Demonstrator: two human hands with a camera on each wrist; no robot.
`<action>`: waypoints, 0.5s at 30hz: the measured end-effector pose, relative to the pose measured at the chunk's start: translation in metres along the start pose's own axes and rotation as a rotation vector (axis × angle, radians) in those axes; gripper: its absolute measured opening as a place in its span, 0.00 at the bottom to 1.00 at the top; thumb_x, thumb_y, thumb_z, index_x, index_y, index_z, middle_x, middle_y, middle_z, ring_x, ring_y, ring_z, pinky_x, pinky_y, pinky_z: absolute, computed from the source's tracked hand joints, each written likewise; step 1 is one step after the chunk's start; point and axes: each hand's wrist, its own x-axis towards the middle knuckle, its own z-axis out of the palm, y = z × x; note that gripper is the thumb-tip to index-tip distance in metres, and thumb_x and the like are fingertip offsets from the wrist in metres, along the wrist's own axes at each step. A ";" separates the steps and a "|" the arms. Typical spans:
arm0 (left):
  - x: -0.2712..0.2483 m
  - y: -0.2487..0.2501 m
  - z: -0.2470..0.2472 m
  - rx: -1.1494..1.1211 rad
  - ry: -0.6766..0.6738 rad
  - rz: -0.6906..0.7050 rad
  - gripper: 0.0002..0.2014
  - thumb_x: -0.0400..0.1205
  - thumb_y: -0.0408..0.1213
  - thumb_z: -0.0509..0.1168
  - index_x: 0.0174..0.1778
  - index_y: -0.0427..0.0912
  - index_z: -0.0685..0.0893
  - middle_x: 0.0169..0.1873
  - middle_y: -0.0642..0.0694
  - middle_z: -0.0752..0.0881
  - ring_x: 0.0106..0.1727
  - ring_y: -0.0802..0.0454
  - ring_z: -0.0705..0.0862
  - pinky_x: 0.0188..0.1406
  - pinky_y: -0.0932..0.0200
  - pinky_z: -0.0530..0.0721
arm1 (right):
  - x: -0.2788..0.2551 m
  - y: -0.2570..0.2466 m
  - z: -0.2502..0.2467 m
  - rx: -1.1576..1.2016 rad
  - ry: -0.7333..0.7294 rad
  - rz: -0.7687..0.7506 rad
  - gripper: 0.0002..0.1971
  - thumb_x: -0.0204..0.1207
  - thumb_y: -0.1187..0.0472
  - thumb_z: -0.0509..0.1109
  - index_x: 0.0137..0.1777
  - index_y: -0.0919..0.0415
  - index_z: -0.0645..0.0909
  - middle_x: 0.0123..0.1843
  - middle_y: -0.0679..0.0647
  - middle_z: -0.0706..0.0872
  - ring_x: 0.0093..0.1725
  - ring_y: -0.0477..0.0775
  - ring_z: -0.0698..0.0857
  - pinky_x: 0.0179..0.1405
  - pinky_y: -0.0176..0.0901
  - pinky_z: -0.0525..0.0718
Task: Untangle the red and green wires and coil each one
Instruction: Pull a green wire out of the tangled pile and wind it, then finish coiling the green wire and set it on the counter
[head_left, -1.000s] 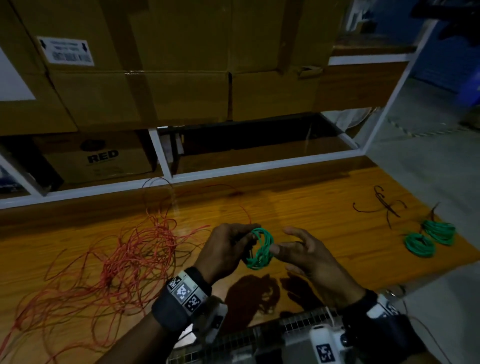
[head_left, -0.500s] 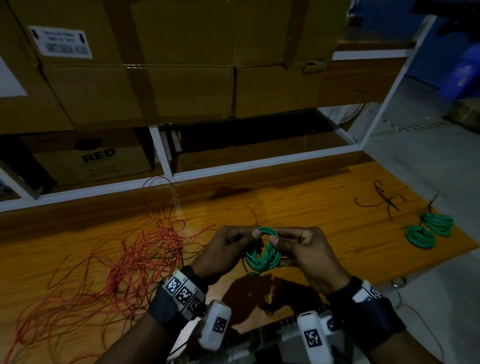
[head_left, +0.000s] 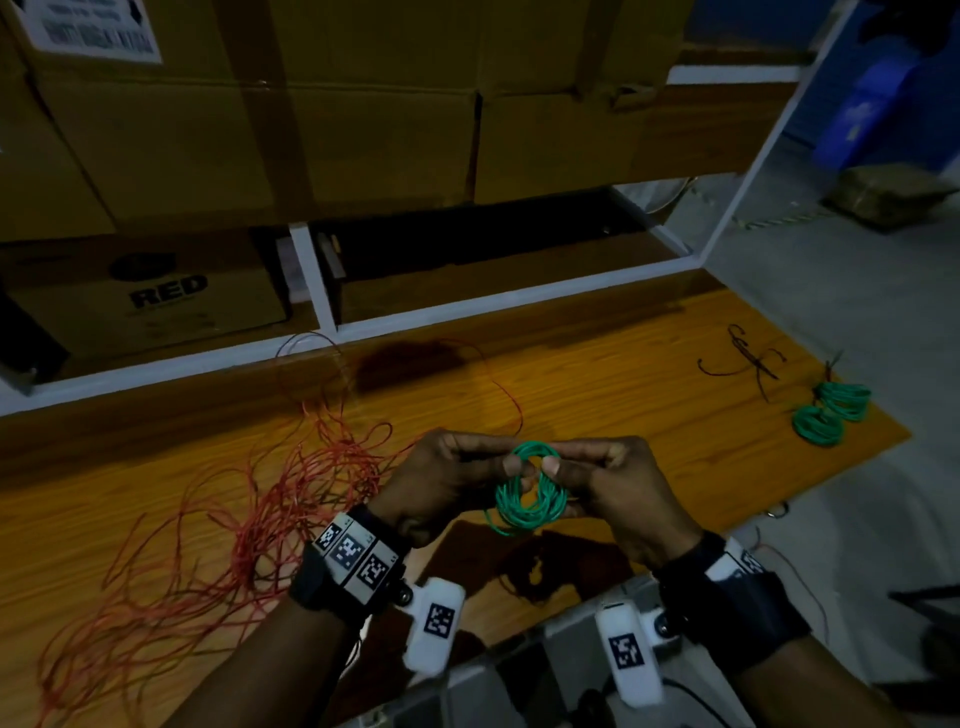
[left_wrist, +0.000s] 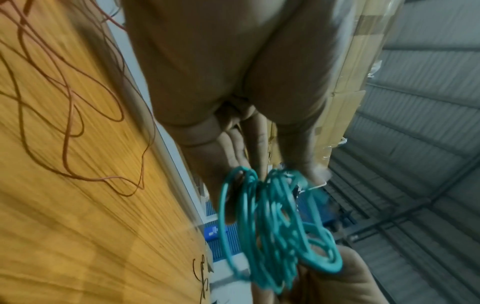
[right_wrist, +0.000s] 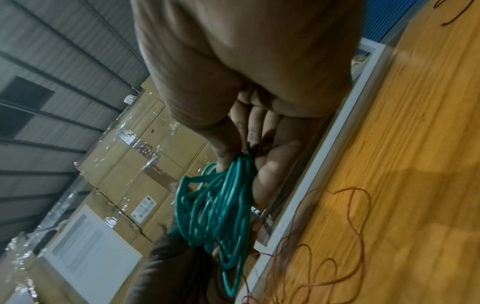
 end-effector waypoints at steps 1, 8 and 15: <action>0.002 -0.003 -0.001 0.014 0.010 -0.005 0.22 0.71 0.36 0.80 0.60 0.31 0.91 0.56 0.26 0.90 0.57 0.28 0.89 0.65 0.29 0.86 | 0.000 0.002 0.001 -0.001 0.014 0.015 0.10 0.78 0.68 0.77 0.58 0.69 0.89 0.47 0.63 0.94 0.47 0.63 0.95 0.40 0.56 0.94; 0.035 -0.027 0.028 -0.006 0.199 0.014 0.13 0.70 0.33 0.78 0.50 0.35 0.94 0.46 0.30 0.93 0.43 0.37 0.92 0.49 0.42 0.91 | 0.013 0.009 -0.024 0.012 0.028 0.074 0.10 0.79 0.66 0.77 0.58 0.69 0.89 0.48 0.63 0.95 0.48 0.62 0.95 0.39 0.50 0.92; 0.114 -0.034 0.074 0.125 0.313 0.081 0.08 0.78 0.28 0.76 0.53 0.34 0.93 0.46 0.33 0.94 0.49 0.32 0.93 0.51 0.33 0.92 | 0.064 0.014 -0.119 -0.230 -0.042 -0.035 0.16 0.81 0.45 0.73 0.59 0.56 0.91 0.48 0.49 0.95 0.49 0.49 0.94 0.45 0.52 0.94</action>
